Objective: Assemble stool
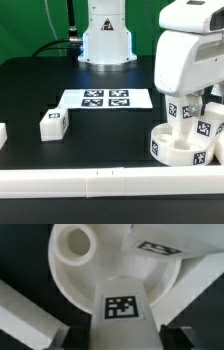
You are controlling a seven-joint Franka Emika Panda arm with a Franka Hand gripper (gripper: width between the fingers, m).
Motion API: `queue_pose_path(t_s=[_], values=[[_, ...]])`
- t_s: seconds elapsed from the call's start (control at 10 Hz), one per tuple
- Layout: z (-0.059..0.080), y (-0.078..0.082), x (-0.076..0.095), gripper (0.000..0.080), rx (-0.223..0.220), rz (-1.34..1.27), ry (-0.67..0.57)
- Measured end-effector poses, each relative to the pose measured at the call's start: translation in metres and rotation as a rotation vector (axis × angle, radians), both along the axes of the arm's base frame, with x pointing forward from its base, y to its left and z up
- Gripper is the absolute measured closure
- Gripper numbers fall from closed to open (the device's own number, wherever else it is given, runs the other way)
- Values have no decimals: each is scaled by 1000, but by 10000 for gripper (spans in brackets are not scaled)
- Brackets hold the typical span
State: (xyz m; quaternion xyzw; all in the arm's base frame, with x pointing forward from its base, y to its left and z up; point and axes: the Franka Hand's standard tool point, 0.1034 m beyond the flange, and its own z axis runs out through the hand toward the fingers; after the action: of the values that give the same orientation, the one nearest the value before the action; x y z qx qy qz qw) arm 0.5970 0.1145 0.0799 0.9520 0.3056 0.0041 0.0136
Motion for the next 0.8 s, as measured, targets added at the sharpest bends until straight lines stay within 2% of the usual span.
queue_pose_path(t_s=[0.3, 0.5, 0.6, 0.7, 0.8], values=[[0, -5, 1, 460, 1, -218, -7], [0, -6, 1, 460, 0, -268, -8], [0, -6, 1, 279, 0, -267, -8], [0, -6, 1, 187, 1, -267, -9], [8, -14, 0, 187, -3, -242, -1]])
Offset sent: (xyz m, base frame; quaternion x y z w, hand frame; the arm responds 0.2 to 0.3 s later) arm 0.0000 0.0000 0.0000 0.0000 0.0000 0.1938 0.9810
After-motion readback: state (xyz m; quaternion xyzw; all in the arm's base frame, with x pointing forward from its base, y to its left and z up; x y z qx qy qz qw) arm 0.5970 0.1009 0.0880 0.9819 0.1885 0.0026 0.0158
